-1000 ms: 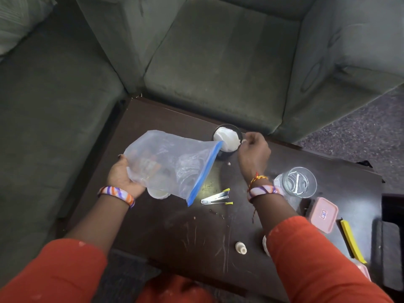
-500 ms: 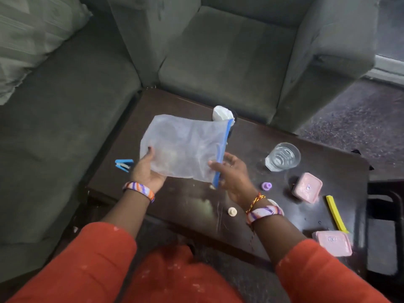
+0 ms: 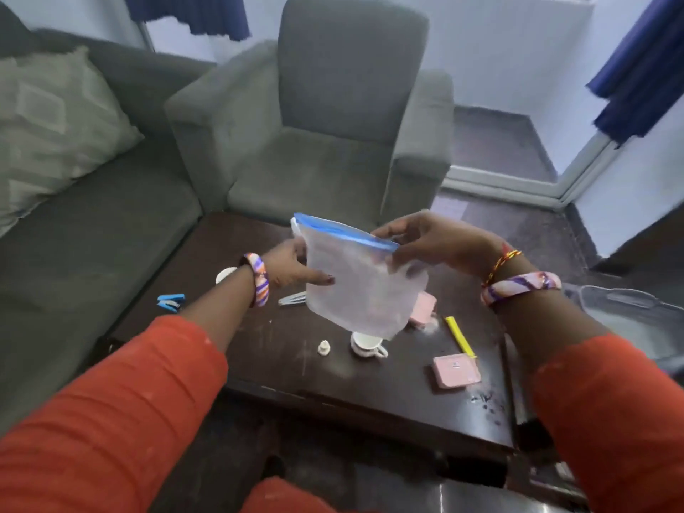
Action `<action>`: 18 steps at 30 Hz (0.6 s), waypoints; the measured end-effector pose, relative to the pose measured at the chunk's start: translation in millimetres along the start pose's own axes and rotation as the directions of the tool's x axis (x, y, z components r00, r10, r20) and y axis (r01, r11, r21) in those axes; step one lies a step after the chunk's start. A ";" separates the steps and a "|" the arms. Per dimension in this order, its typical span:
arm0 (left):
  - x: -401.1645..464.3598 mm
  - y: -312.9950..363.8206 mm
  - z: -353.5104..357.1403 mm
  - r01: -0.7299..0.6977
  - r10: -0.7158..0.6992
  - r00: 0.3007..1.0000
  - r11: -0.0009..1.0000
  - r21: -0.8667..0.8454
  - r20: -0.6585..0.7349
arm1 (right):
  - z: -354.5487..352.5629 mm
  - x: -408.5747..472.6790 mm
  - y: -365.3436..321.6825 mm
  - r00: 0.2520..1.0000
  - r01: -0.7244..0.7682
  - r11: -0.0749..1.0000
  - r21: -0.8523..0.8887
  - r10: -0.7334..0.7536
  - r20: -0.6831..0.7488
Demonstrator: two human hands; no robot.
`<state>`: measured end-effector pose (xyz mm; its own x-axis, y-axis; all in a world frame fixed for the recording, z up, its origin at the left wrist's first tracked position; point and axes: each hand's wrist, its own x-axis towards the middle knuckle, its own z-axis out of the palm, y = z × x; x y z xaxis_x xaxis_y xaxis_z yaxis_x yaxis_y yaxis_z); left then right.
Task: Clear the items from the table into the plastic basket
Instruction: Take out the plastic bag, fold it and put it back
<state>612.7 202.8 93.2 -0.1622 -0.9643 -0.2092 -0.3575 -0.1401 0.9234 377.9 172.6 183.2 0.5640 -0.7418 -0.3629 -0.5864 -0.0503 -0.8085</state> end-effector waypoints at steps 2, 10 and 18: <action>0.9 23.4 12.7 -0.093 0.093 0.996 0.996 -0.006 0.000 | -17.3 -29.9 -1.1 0.953 0.077 0.996 0.042 -0.061 -0.296; -5.1 103.9 65.2 -0.298 0.280 0.954 0.856 -0.422 -0.106 | -35.9 -110.8 46.9 0.919 0.030 0.876 0.481 0.164 -0.358; 8.9 158.2 82.8 -0.371 0.409 0.902 0.898 -0.236 0.139 | -54.7 -150.2 68.2 0.779 0.359 0.794 0.490 0.034 -0.626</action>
<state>478.5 190.7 210.8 -0.4204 -0.8958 0.1446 -0.0437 0.1792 0.9828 221.5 244.0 207.9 0.0560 -0.9982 -0.0201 0.0222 0.0214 -0.9995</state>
